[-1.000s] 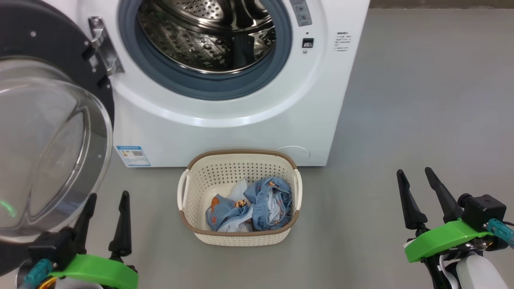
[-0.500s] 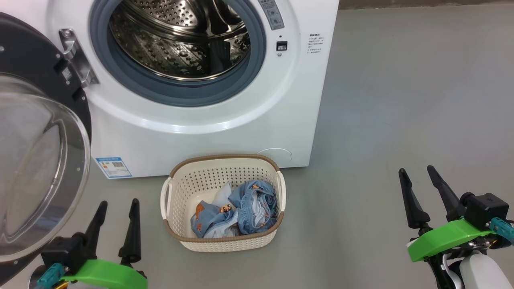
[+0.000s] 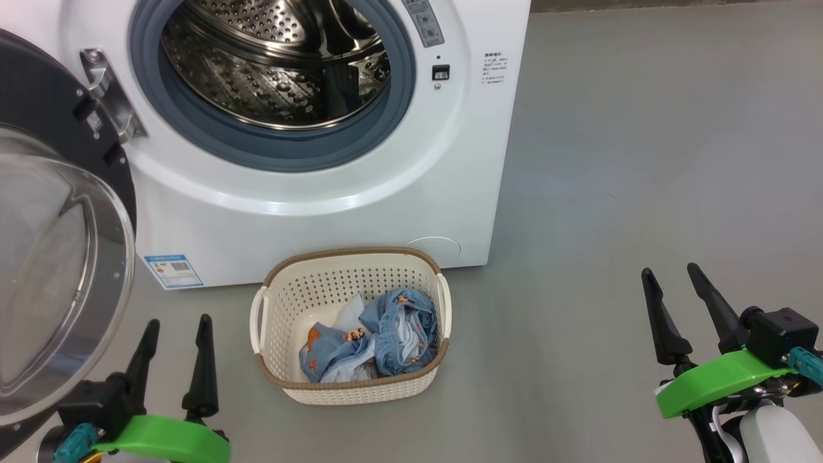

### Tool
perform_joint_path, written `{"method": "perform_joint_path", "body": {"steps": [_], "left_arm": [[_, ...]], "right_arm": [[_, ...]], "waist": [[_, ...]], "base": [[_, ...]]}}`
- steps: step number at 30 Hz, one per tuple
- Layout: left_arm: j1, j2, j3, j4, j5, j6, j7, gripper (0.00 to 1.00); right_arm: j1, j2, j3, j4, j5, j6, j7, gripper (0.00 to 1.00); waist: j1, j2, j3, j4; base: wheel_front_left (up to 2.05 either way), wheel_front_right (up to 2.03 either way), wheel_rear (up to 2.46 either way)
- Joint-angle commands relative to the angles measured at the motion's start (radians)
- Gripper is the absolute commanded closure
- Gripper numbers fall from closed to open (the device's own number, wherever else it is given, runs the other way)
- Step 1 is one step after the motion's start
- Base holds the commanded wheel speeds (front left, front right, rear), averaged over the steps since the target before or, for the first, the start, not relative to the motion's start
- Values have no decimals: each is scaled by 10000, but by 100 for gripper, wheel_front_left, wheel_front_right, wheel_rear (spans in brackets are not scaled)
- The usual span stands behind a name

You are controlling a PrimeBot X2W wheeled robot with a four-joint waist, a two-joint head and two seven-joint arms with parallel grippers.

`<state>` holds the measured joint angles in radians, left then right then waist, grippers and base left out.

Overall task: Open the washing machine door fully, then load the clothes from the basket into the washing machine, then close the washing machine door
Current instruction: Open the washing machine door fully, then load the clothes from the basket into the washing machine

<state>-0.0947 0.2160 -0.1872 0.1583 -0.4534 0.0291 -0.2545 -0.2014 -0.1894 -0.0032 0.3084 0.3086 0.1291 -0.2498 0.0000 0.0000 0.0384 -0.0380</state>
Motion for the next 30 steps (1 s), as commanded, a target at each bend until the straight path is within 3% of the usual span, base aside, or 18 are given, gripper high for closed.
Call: {"method": "perform_joint_path", "body": {"steps": [1,30], "left_arm": [[-100,144,438,-238,113,-58,-71,0],[-38,-345,1099,-111,824,-591,-72,0]], "right_arm": [[-134,-142,244,-275,-90,16,-120,0],[-55,-71,243,-176,-111,16,-120,0]], "waist": [[0,0,2,2],[0,0,-48,77]], "base": [[0,0,0],[0,0,0]]}}
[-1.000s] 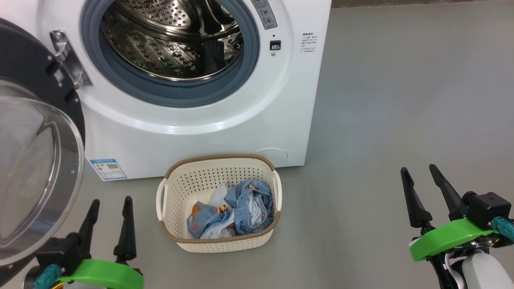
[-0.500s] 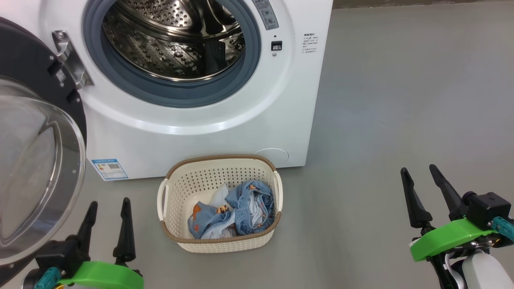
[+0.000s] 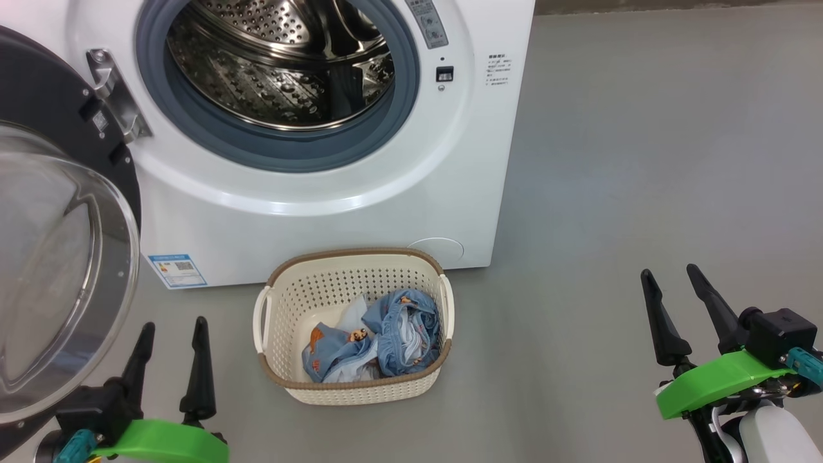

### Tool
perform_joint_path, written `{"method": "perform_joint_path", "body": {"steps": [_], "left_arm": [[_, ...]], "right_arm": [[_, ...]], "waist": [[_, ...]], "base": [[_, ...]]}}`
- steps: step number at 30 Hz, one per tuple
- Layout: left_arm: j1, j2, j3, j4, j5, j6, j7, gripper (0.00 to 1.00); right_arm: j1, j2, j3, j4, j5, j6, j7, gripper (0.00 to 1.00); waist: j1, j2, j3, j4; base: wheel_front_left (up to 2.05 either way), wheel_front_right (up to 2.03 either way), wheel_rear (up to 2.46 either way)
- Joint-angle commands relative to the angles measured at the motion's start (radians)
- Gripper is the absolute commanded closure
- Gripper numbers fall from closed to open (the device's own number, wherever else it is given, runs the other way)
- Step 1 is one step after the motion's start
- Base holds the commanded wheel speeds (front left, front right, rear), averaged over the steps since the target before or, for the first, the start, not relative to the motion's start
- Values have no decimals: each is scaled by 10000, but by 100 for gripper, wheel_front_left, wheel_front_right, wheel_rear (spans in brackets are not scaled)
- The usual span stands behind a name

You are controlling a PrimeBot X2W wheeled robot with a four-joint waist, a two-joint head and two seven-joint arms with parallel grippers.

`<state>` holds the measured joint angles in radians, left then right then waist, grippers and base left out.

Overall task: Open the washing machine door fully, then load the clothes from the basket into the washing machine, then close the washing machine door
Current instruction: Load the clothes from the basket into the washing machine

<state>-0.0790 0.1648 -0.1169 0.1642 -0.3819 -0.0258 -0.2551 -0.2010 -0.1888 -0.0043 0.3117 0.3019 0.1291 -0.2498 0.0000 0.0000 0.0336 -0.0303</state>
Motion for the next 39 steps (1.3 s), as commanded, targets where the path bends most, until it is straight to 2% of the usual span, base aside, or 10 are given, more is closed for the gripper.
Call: {"method": "perform_joint_path", "body": {"steps": [1,13,30,39], "left_arm": [[-202,153,409,-161,119,-54,-66,0],[-227,54,513,-104,213,-201,-66,0],[-314,-74,641,-90,347,-262,-66,0],[-291,-133,702,-120,379,-335,-66,0]], "right_arm": [[-63,-79,255,-207,-42,16,-120,0],[-91,-66,270,-183,-25,16,-120,0],[-136,-30,191,-193,-30,16,-120,0],[-129,1,172,-203,-21,16,-120,0]], "waist": [[0,0,2,5],[0,0,-4,21],[0,0,90,36],[0,0,126,56]], "base": [[0,0,0],[21,-21,0],[138,-138,0],[48,-48,0]]}}
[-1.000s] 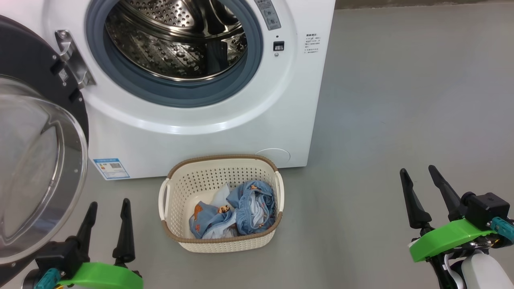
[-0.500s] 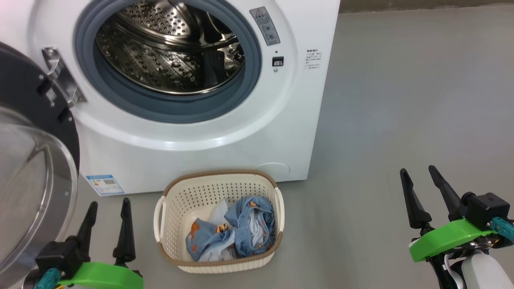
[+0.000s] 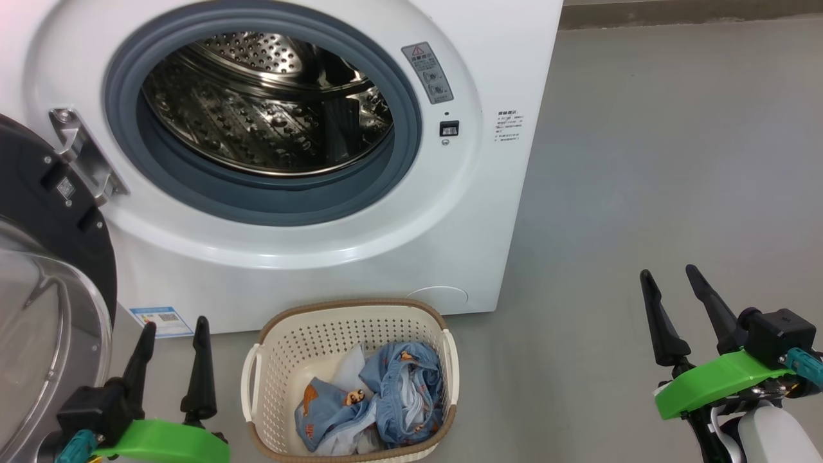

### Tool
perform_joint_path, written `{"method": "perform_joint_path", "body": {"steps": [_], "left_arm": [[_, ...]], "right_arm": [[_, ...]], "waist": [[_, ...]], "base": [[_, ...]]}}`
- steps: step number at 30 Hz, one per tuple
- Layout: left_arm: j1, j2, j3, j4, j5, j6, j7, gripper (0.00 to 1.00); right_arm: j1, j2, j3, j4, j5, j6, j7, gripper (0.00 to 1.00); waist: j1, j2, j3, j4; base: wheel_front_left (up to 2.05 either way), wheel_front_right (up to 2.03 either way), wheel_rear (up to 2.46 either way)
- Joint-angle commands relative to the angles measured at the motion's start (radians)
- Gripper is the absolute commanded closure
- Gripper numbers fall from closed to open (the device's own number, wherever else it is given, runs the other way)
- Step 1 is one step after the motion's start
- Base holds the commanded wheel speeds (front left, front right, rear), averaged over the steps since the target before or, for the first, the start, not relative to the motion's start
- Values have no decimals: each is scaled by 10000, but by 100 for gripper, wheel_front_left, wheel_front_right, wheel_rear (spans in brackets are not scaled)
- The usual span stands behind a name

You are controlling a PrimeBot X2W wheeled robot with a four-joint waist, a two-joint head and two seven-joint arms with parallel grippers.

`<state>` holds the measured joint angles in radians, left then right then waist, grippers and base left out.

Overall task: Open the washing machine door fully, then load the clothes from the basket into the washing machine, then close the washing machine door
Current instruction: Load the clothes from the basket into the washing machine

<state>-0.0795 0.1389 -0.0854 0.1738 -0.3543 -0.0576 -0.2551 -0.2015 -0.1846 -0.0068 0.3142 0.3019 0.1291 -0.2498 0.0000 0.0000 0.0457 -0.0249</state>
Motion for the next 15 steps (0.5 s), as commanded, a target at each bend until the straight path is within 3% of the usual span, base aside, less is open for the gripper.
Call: {"method": "perform_joint_path", "body": {"steps": [1,15], "left_arm": [[-287,122,391,-214,105,-23,-66,0],[-281,72,433,-186,189,-54,-66,0]], "right_arm": [[-125,-40,200,-229,-21,16,-120,0],[-114,-12,202,-245,-32,16,-120,0]], "waist": [[0,0,11,3],[0,0,5,24]], "base": [[0,0,0],[0,0,0]]}}
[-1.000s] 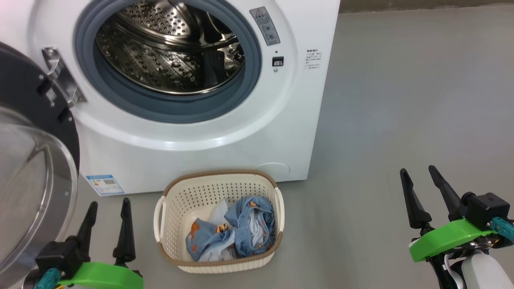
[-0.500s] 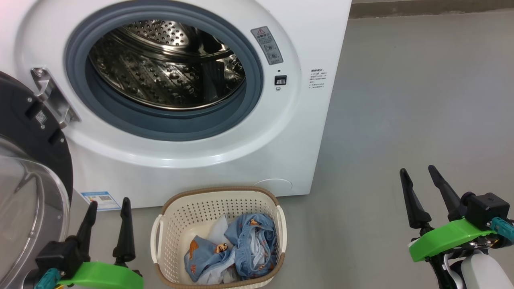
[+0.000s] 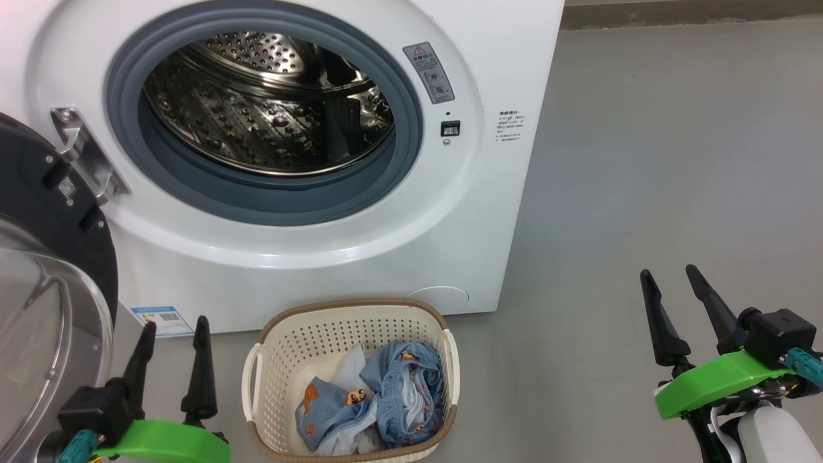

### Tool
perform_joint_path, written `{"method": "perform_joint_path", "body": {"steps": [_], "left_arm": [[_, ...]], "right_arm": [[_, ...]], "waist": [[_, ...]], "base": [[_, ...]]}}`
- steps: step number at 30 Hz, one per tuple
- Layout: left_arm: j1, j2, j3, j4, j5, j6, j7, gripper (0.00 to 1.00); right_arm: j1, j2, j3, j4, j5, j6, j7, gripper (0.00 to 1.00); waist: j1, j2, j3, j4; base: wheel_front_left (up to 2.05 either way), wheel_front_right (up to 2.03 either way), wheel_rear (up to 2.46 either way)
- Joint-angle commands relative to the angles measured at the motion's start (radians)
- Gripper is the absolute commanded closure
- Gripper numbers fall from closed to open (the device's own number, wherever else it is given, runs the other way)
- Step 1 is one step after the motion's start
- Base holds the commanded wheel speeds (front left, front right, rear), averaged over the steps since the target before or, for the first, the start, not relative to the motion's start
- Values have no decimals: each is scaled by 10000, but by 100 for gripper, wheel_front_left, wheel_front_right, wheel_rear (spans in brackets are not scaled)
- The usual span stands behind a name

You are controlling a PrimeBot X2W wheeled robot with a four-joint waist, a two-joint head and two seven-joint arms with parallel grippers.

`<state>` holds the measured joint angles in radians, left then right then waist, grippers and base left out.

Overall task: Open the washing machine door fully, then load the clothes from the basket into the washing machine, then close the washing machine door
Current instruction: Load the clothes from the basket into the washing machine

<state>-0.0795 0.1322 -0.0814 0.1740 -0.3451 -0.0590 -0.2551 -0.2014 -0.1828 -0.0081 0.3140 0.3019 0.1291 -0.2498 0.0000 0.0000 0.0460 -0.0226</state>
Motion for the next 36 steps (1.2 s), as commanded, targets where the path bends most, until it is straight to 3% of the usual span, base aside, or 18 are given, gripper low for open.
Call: {"method": "perform_joint_path", "body": {"steps": [1,25,36], "left_arm": [[-283,136,398,-187,103,-43,-66,0],[-445,132,347,38,135,-108,-67,0],[-861,274,157,215,62,-213,92,0]], "right_arm": [[-116,-29,218,-243,-30,16,-120,0],[-175,-4,216,-213,8,16,-120,0],[-342,94,200,-290,52,16,-120,0]], "waist": [[0,0,3,2],[0,0,270,-72],[0,0,1095,-368]], "base": [[0,0,0],[0,0,0],[0,0,0]]}}
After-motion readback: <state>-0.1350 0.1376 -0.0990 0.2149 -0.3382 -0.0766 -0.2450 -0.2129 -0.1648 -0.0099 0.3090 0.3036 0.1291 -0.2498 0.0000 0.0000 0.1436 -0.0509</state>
